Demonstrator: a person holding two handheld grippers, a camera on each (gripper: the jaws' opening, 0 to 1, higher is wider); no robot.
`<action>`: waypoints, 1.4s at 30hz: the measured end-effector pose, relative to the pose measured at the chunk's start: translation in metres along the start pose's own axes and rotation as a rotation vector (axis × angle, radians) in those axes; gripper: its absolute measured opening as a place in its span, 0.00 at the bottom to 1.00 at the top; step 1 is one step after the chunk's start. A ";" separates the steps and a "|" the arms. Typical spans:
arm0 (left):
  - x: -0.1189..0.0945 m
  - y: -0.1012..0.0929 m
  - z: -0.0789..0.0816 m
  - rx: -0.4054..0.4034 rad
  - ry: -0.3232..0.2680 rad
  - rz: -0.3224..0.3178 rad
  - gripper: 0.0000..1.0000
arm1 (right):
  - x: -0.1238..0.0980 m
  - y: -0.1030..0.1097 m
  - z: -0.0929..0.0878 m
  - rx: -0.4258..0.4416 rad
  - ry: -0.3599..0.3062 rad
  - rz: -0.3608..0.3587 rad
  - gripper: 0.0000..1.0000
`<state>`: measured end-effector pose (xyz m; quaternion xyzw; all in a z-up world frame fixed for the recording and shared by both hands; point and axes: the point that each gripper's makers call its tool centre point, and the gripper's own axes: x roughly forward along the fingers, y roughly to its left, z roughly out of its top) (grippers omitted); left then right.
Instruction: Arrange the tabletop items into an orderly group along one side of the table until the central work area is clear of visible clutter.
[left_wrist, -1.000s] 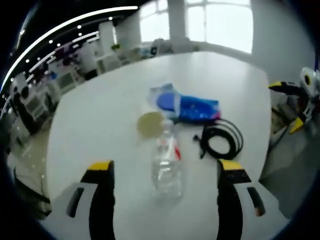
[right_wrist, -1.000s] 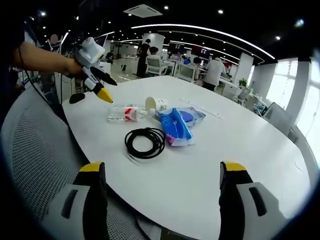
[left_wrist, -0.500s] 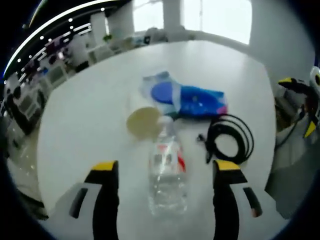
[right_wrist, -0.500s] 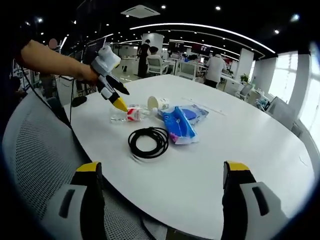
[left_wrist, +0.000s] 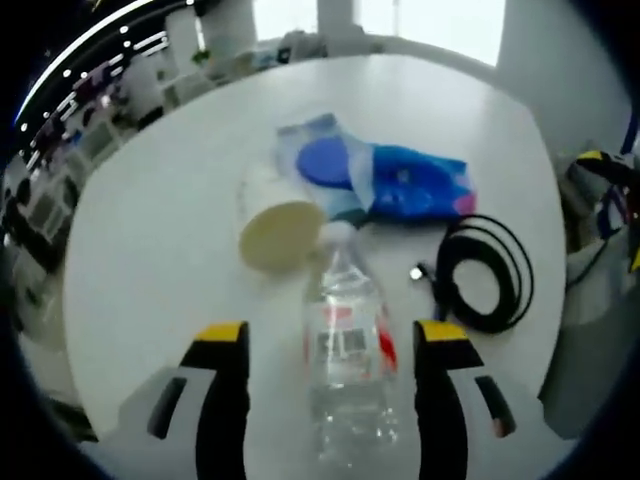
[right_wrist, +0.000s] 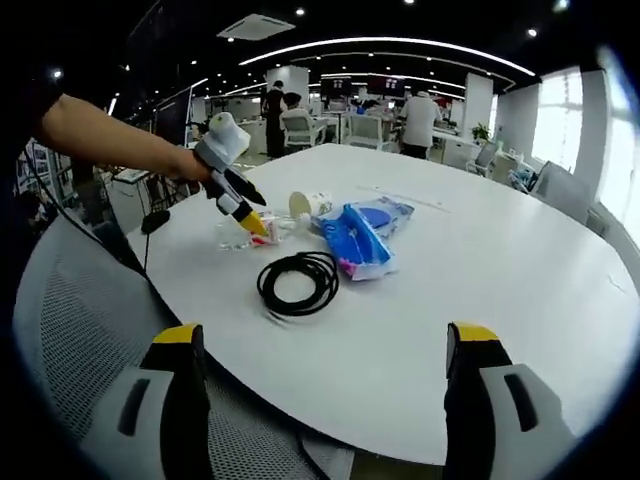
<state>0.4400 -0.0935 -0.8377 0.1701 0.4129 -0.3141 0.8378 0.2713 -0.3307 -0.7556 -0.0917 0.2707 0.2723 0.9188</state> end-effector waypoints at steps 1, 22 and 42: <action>0.001 0.000 -0.001 0.004 0.005 -0.002 0.62 | 0.000 0.000 0.000 0.003 0.000 0.000 1.00; 0.031 -0.004 -0.011 -0.019 0.100 -0.037 0.56 | -0.004 -0.001 0.037 0.061 -0.110 -0.045 1.00; 0.020 -0.008 -0.010 0.079 0.095 0.017 0.38 | -0.004 -0.006 0.030 0.060 -0.097 -0.061 1.00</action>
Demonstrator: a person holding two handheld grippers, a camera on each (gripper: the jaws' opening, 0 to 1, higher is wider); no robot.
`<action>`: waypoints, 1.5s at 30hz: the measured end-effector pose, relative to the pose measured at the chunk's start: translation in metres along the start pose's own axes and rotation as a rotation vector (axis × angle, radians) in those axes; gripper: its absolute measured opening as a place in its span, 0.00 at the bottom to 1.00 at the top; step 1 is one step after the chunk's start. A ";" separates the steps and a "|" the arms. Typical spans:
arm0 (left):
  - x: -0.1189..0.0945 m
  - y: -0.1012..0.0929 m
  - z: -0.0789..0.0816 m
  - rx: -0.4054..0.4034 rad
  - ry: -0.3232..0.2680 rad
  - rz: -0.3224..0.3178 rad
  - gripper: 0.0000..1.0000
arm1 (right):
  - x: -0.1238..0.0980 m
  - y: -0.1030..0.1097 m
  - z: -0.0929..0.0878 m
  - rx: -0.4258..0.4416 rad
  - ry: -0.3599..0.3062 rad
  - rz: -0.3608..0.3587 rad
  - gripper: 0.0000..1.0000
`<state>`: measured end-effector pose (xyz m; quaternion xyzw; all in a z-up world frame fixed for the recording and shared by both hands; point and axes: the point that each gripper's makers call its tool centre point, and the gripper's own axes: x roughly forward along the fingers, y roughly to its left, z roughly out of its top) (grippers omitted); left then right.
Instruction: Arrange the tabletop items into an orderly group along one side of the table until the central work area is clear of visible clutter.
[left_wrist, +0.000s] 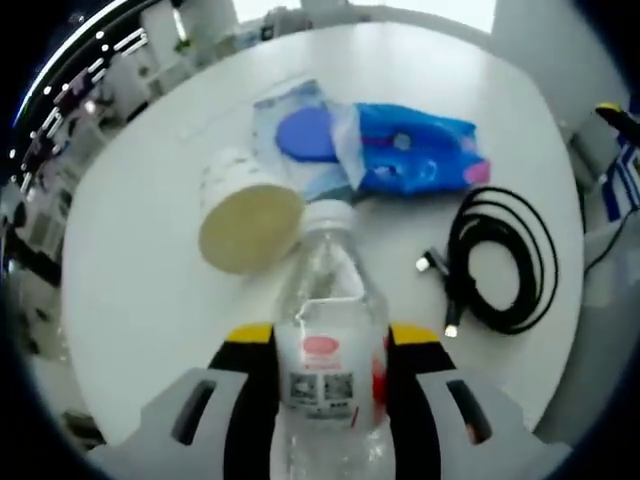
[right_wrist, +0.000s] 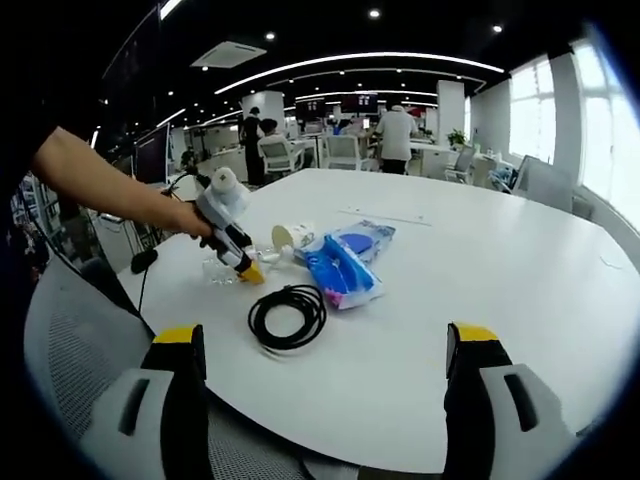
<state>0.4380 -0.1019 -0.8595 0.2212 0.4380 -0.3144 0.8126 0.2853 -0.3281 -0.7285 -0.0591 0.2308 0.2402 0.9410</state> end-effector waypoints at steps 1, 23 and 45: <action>-0.002 0.000 0.000 -0.001 -0.007 -0.001 0.37 | 0.000 0.001 0.000 -0.004 0.000 0.002 1.00; -0.046 -0.027 0.017 -0.052 -0.226 -0.072 0.37 | 0.011 -0.002 0.026 -0.084 -0.031 0.030 1.00; -0.071 -0.030 0.011 -0.086 -0.369 -0.113 0.38 | 0.001 -0.003 0.026 -0.094 -0.018 0.016 1.00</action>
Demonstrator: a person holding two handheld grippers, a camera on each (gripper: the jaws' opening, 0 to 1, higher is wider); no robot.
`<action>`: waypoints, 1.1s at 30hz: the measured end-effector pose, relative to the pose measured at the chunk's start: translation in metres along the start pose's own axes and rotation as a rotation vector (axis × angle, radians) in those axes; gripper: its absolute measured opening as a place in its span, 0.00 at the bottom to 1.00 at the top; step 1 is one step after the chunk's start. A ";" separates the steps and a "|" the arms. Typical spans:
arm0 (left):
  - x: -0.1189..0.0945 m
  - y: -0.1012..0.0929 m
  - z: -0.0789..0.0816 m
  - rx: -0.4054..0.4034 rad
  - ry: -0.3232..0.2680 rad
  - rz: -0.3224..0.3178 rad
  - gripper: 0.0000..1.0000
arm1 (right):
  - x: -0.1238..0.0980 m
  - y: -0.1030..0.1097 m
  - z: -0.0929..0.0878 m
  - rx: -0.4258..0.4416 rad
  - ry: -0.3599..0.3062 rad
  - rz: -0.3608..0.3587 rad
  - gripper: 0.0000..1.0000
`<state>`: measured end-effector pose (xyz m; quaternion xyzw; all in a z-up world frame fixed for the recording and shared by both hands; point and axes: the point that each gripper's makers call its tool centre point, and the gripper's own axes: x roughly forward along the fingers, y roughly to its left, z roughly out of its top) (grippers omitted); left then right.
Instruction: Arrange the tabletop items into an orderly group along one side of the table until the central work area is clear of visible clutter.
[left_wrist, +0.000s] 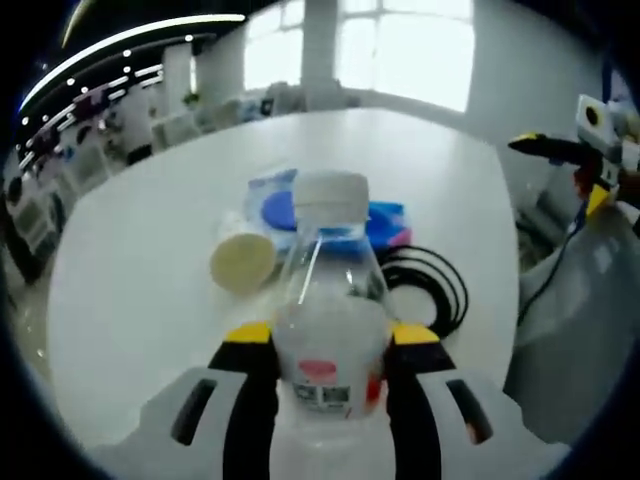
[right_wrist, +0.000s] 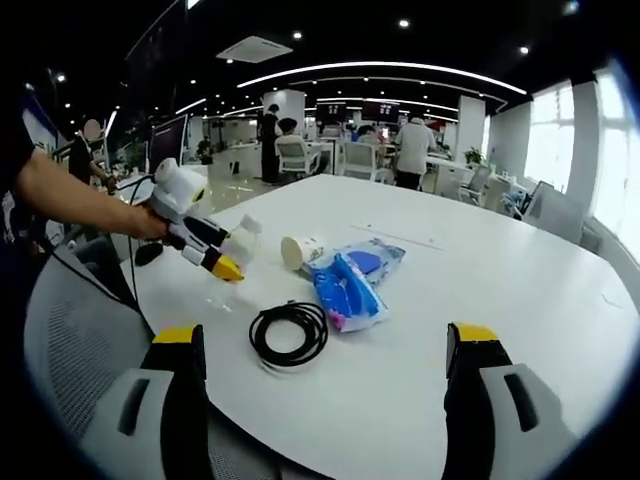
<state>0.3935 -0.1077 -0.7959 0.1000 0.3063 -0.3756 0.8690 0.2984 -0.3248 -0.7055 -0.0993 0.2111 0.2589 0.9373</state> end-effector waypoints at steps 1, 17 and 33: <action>-0.001 0.000 0.000 0.002 -0.001 -0.005 0.38 | -0.001 0.000 -0.001 0.001 -0.004 -0.002 1.00; -0.023 0.010 -0.012 -0.008 0.007 -0.074 0.39 | -0.004 0.010 -0.018 -0.039 0.011 -0.021 1.00; -0.041 0.013 -0.032 0.043 0.063 -0.146 0.39 | -0.002 0.009 -0.015 -0.085 -0.006 -0.039 1.00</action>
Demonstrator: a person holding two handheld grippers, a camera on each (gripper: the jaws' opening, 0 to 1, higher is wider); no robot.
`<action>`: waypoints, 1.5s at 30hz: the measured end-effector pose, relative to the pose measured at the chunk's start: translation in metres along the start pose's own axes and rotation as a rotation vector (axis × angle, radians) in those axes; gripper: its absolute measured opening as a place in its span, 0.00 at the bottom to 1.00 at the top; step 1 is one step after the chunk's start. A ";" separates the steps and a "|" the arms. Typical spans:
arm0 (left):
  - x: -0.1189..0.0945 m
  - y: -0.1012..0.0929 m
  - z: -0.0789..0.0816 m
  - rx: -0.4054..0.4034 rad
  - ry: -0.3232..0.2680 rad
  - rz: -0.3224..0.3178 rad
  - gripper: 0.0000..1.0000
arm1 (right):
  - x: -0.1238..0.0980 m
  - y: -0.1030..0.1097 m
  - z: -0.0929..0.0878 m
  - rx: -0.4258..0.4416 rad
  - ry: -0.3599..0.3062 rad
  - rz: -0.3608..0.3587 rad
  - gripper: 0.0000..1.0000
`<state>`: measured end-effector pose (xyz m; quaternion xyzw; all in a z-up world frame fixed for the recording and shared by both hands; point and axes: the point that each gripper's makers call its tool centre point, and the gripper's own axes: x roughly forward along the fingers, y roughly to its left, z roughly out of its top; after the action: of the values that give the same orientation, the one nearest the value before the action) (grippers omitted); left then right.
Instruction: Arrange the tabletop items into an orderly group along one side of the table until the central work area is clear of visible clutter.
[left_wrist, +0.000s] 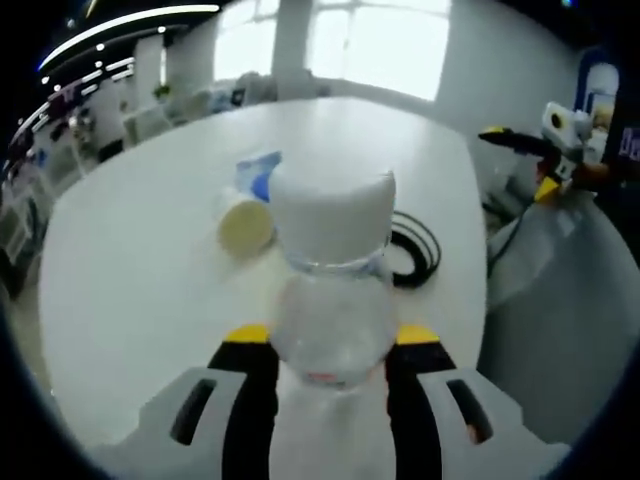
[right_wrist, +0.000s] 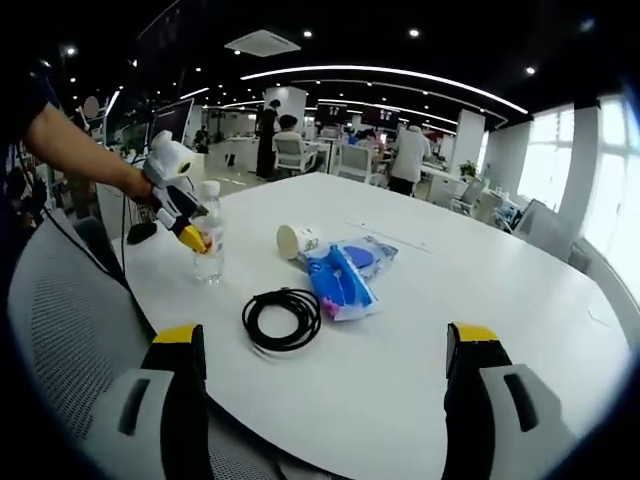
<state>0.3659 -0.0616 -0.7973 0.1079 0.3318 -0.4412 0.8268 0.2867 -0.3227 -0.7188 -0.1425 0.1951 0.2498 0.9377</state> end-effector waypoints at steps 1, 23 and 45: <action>-0.001 0.000 -0.001 0.004 0.003 -0.004 0.39 | 0.000 0.000 0.000 0.000 -0.001 0.000 1.00; -0.009 -0.015 -0.009 0.182 0.071 -0.109 0.39 | 0.001 0.001 -0.002 -0.026 0.013 -0.002 1.00; -0.023 -0.012 -0.014 0.356 0.151 -0.137 0.39 | 0.001 0.001 -0.006 -0.058 0.033 -0.009 0.99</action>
<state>0.3412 -0.0470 -0.7920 0.2624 0.3160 -0.5390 0.7354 0.2856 -0.3238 -0.7243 -0.1745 0.2027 0.2488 0.9309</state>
